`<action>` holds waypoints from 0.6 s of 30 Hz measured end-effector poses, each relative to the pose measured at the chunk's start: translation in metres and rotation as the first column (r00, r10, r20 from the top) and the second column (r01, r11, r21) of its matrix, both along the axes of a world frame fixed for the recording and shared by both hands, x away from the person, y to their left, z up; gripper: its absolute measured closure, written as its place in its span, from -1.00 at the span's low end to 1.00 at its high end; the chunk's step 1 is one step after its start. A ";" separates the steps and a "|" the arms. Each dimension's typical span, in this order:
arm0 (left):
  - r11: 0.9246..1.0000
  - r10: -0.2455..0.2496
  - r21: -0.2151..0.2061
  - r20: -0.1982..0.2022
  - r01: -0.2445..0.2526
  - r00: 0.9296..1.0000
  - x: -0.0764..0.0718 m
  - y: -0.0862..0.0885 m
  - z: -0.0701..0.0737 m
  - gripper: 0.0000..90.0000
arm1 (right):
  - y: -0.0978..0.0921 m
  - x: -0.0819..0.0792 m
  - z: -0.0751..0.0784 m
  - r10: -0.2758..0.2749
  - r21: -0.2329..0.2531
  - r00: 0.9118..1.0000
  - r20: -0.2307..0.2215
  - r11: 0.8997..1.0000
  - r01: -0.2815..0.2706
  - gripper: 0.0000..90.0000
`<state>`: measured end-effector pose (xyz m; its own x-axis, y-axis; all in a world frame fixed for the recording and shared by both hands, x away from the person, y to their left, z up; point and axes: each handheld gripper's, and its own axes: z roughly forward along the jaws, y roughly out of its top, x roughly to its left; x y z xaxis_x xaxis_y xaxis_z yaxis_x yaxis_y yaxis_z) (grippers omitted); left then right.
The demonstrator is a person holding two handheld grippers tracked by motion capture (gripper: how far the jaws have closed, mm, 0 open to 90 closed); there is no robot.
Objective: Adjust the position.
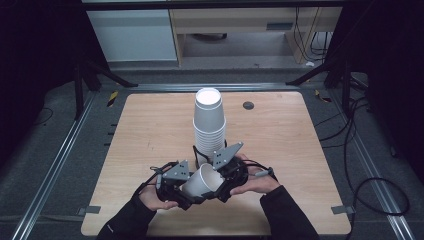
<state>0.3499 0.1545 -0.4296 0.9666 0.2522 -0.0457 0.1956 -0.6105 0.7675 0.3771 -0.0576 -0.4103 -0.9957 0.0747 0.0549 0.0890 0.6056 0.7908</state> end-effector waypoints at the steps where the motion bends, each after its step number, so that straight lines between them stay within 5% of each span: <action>1: 1.000 0.001 0.000 -0.001 -0.001 1.000 0.000 0.000 0.000 -0.53 | 0.000 0.000 0.000 0.000 0.000 1.000 0.005 1.000 0.000 -0.83; 11: 0.999 0.018 -0.027 0.015 -0.017 1.000 0.001 0.004 0.001 -0.53 | -0.005 0.000 0.004 -0.028 0.059 1.000 -0.005 0.998 0.028 -0.91; 18: 0.993 0.052 -0.103 0.033 -0.048 0.998 0.001 0.013 0.007 -0.53 | -0.023 -0.002 0.013 -0.077 0.121 0.997 0.004 0.990 0.076 -0.93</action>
